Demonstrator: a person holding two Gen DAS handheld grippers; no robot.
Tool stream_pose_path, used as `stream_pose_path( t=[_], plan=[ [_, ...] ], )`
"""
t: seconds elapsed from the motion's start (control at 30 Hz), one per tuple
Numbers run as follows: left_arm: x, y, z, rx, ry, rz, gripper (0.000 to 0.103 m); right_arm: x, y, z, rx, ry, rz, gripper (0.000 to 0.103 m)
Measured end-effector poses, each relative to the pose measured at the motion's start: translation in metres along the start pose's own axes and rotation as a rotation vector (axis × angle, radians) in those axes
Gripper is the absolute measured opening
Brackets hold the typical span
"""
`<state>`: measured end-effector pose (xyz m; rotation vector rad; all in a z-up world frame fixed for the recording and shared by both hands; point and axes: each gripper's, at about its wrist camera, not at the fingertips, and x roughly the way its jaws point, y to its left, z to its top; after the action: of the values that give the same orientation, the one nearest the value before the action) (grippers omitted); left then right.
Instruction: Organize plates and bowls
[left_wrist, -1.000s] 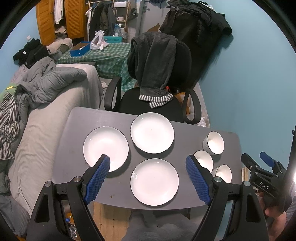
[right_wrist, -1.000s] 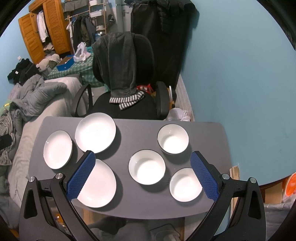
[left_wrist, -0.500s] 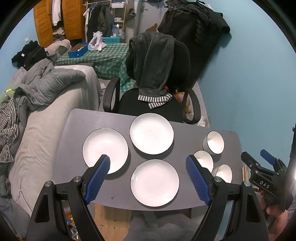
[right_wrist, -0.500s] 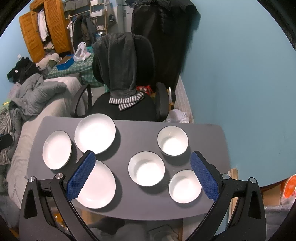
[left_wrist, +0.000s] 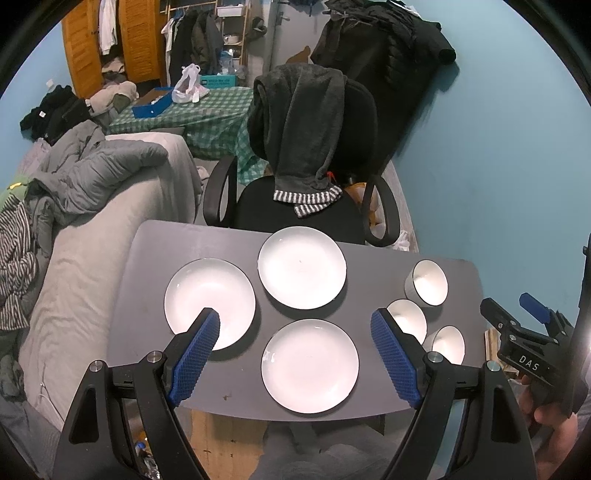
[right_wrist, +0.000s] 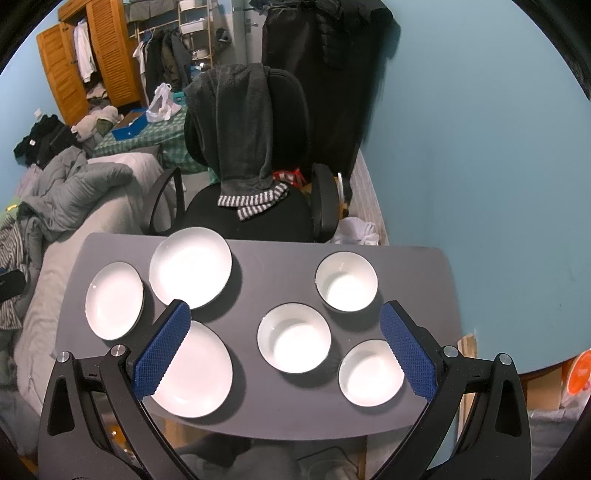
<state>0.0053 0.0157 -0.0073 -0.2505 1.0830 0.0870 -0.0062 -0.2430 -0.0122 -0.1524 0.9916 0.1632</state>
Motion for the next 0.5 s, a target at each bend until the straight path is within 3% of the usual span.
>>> stream_pose_path(
  t=[0.5],
  plan=[
    [0.0, 0.0001, 0.0003, -0.001, -0.001, 0.001, 0.085, 0.0085, 0.006, -0.0024, 0.005, 0.006, 0.0, 0.101]
  ],
)
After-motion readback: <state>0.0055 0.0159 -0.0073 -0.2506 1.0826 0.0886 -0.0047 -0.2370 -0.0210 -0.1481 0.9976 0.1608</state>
